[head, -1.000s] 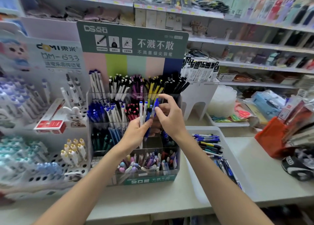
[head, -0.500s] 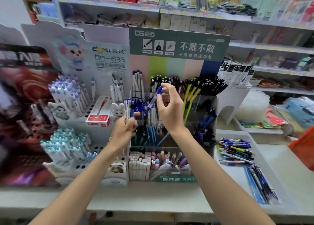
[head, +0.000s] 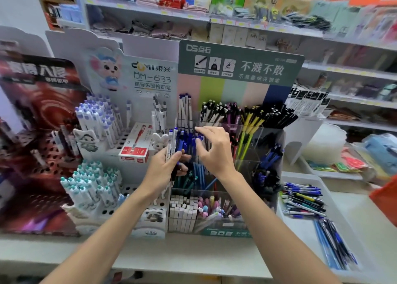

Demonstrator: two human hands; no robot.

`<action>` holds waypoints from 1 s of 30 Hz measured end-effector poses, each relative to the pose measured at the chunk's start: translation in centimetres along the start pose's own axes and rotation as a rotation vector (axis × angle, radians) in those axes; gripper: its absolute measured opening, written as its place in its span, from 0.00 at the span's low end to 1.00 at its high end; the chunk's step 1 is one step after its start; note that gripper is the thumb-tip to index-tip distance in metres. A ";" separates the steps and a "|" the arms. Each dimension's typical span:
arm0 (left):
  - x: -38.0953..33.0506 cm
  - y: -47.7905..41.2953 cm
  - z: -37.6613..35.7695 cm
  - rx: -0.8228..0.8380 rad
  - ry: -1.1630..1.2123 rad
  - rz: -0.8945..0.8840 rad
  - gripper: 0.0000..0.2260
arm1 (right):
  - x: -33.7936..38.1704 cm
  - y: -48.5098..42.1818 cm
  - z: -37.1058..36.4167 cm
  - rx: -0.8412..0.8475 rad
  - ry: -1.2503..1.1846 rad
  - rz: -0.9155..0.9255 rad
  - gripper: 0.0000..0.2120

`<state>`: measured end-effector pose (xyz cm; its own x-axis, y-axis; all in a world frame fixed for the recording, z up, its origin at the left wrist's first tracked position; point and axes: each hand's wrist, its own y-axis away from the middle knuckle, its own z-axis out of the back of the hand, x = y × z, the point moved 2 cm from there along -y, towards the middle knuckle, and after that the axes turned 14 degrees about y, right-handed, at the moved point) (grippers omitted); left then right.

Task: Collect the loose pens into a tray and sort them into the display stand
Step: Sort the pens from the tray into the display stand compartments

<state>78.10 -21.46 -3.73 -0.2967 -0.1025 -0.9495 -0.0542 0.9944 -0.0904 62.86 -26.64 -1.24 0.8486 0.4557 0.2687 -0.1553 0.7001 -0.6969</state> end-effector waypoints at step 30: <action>1.5 -2.0 -0.9 -0.013 -0.062 -0.007 0.09 | -2.5 -1.2 5.0 -0.211 -0.416 -0.316 0.10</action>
<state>76.90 -23.65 -4.66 -0.2366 -0.1072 -0.9657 -0.0688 0.9932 -0.0934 58.37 -25.84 2.23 0.5600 0.4497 0.6958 0.2148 0.7323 -0.6462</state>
